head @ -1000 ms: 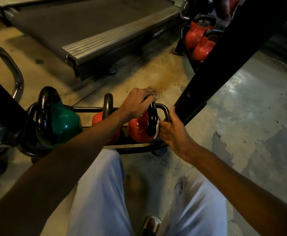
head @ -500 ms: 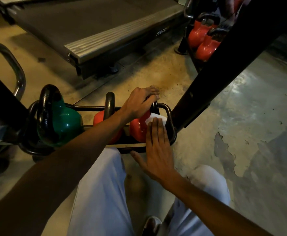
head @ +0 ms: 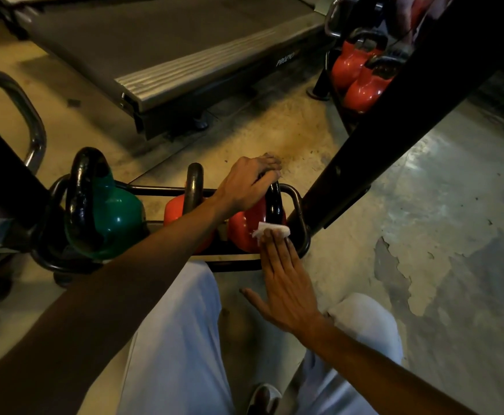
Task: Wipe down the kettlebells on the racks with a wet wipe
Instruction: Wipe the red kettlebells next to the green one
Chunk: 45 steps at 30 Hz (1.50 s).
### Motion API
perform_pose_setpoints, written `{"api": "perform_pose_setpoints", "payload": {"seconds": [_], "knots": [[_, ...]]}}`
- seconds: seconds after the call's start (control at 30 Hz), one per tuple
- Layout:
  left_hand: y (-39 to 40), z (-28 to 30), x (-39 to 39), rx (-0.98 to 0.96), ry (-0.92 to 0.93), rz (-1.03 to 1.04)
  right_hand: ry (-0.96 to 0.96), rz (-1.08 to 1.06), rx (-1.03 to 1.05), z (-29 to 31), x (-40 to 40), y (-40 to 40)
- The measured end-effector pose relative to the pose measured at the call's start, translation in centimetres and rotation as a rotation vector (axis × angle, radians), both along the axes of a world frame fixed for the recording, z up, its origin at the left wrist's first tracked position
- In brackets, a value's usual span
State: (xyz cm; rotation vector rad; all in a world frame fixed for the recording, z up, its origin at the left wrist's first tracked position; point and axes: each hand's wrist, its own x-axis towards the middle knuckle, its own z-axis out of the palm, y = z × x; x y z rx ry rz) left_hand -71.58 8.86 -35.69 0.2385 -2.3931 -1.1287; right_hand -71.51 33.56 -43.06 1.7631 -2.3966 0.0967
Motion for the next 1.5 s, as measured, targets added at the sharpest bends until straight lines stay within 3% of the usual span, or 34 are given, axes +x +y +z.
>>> {"api": "perform_pose_setpoints", "payload": {"seconds": [0.07, 0.13, 0.33, 0.4, 0.47, 0.67, 0.87, 0.93, 1.0, 1.1, 1.17, 1.37, 1.5], "knots": [[-0.1, -0.2, -0.1, 0.000, 0.003, 0.009, -0.092, -0.009, -0.083, 1.1, -0.1, -1.5], [0.0, -0.2, -0.1, -0.006, 0.012, 0.016, -0.309, -0.034, -0.205, 3.1, -0.1, -3.4], [-0.1, 0.0, -0.2, 0.000, 0.027, 0.005, -1.598, -0.483, -0.671, 8.4, -3.5, -8.5], [0.0, 0.1, -0.2, 0.001, 0.036, 0.006, -1.814, -0.584, -0.657, 9.0, -5.7, -8.9], [0.0, 0.0, -0.2, 0.003, 0.034, 0.017, -1.854, -0.622, -0.603, 9.0, -6.5, -8.6], [0.1, -0.3, -0.3, 0.015, -0.004, 0.027, -1.747, -0.588, -0.477, 8.6, -5.8, -6.9], [0.0, -0.7, -0.4, 0.022, 0.018, 0.019, -1.616, -0.486, -0.624, 8.5, -2.5, -4.4], [-0.2, -0.9, -0.5, 0.022, 0.018, 0.013, -1.402, -0.400, -0.550, 7.5, 0.0, -3.4], [-0.2, -1.0, -0.6, 0.015, 0.017, 0.010, -1.061, -0.291, -0.380, 5.7, 2.0, -2.7], [-0.4, -1.0, -0.7, 0.023, 0.023, 0.009, -0.476, -0.144, -0.296, 3.2, 1.8, -2.0], [-0.5, -0.6, -0.6, 0.013, 0.018, 0.002, -0.231, -0.054, -0.236, 3.1, 0.1, -1.9], [-0.5, -0.4, -0.6, -0.010, 0.009, 0.012, 0.230, 0.208, 0.048, 6.1, -3.2, -3.9], [-0.8, -0.7, -0.8, 0.005, -0.004, 0.014, 0.373, 0.318, 0.226, 6.6, -3.7, -4.4]]}}
